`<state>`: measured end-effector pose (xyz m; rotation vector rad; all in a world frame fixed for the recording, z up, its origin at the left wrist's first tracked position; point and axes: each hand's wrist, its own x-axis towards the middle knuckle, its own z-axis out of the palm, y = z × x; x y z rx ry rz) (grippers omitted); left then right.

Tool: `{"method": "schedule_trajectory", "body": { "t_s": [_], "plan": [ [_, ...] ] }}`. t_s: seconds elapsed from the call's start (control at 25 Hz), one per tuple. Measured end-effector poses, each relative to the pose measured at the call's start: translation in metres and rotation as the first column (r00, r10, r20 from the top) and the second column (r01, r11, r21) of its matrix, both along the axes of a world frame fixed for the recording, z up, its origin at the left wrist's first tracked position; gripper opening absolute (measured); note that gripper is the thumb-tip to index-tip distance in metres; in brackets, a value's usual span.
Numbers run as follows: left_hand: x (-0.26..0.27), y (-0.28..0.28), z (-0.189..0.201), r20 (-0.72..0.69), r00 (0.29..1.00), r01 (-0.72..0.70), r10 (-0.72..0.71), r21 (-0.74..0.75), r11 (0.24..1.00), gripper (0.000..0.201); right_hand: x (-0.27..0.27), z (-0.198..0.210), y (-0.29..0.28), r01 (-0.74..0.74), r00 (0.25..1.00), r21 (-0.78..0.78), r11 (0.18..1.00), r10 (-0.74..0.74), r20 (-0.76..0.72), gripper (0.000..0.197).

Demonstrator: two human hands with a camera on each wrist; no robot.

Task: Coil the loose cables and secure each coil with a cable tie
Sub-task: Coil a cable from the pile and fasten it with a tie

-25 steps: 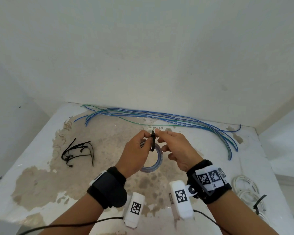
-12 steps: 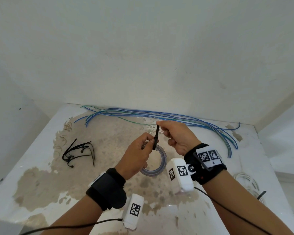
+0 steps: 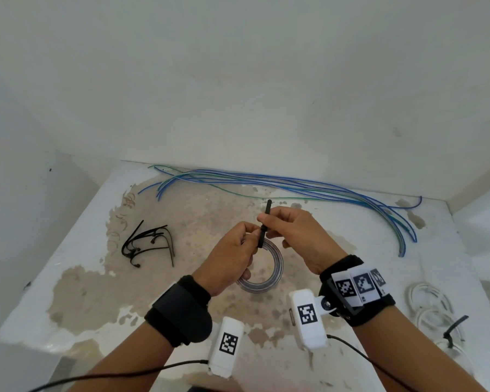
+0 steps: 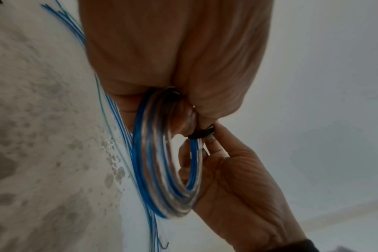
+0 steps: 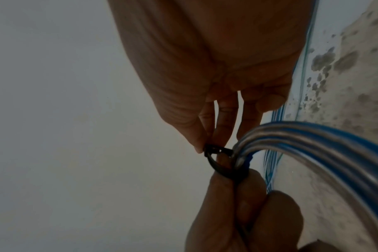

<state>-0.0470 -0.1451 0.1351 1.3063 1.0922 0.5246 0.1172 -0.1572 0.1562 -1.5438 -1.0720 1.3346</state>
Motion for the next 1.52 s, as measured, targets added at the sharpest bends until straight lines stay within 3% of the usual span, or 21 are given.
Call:
{"method": "schedule_trajectory", "body": {
  "t_s": [0.28, 0.48, 0.8, 0.92, 1.16, 1.32, 1.52],
  "plan": [
    [-0.026, 0.007, -0.002, 0.004, 0.998, 0.064, -0.065, 0.127, 0.990, 0.023, -0.021, 0.002, 0.009, 0.013, 0.989, 0.054, 0.998, -0.021, 0.143, 0.014],
    [-0.046, 0.014, -0.005, 0.054, 0.991, 0.110, -0.119, 0.156, 0.982, 0.023, -0.044, -0.002, 0.017, 0.041, 0.990, 0.059, 0.997, -0.048, 0.131, 0.014],
    [-0.062, 0.027, 0.001, 0.093, 0.992, 0.090, -0.089, 0.000, 0.996, 0.031, -0.065, -0.009, 0.031, 0.066, 0.980, 0.069, 0.995, -0.078, 0.186, 0.016],
    [-0.064, 0.031, 0.000, 0.058, 0.995, 0.075, -0.075, 0.004, 0.997, 0.034, -0.069, -0.011, 0.034, 0.102, 0.957, 0.094, 0.990, -0.124, 0.263, 0.018],
    [-0.067, 0.039, -0.001, 0.088, 0.994, 0.074, -0.067, -0.071, 0.995, 0.023, -0.077, -0.003, 0.042, 0.182, 0.957, 0.113, 0.977, -0.202, 0.207, 0.016],
    [-0.068, 0.046, 0.003, 0.119, 0.992, 0.065, -0.049, -0.134, 0.989, 0.030, -0.082, -0.002, 0.045, 0.206, 0.948, 0.142, 0.968, -0.234, 0.217, 0.015],
    [-0.068, 0.054, 0.002, 0.074, 0.994, 0.081, -0.078, -0.044, 0.996, 0.029, -0.084, 0.003, 0.053, 0.228, 0.951, 0.143, 0.963, -0.251, 0.182, 0.012]
  ]
}}
